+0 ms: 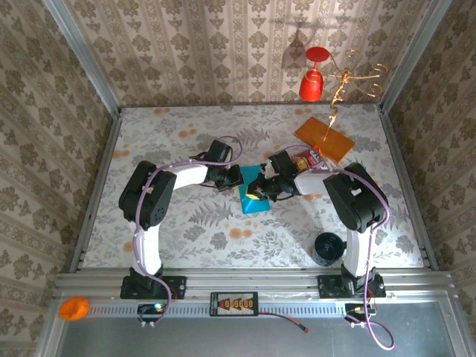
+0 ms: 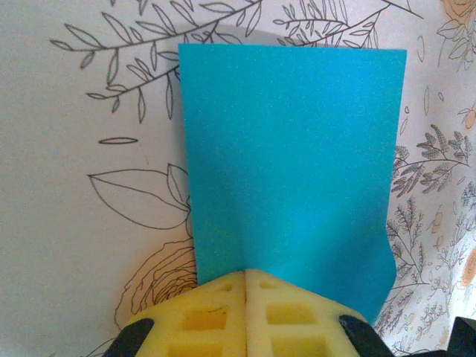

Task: Fold a paper plane with a square sheet of paper (pick it up from the middle)

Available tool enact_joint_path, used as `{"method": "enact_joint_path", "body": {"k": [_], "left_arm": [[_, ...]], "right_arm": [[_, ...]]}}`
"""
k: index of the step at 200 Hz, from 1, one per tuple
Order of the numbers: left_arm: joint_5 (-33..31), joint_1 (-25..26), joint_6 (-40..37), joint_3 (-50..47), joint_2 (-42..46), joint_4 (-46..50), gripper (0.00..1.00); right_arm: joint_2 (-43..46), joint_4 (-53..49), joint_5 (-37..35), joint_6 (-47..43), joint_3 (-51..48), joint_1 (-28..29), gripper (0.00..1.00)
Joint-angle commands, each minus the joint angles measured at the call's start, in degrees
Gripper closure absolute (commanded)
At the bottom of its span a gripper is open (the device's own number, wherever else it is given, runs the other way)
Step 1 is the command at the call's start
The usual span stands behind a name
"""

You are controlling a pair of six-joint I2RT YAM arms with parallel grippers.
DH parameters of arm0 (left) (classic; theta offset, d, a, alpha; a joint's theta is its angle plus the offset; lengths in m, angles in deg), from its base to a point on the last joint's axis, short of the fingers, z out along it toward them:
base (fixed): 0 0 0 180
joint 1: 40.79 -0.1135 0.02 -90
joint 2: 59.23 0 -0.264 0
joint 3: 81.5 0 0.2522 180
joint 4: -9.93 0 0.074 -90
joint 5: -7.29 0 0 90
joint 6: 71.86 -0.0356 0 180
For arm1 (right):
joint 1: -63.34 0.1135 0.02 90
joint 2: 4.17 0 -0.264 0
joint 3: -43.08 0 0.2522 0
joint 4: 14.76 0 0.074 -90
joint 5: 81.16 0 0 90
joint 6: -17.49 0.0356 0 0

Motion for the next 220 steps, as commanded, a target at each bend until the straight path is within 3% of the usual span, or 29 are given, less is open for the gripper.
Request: {"method": "enact_joint_path", "body": {"k": [1, 220], "left_arm": [[-0.10, 0.36, -1.39, -0.18, -1.77, 1.58, 0.92], [0.22, 0.36, -1.64, -0.26, -2.08, 1.90, 0.93]], "right_arm": [[-0.91, 1.53, -2.13, 1.26, -0.54, 0.33, 0.95], [-1.74, 0.62, -5.26, 1.26, -0.91, 0.13, 0.95]]}}
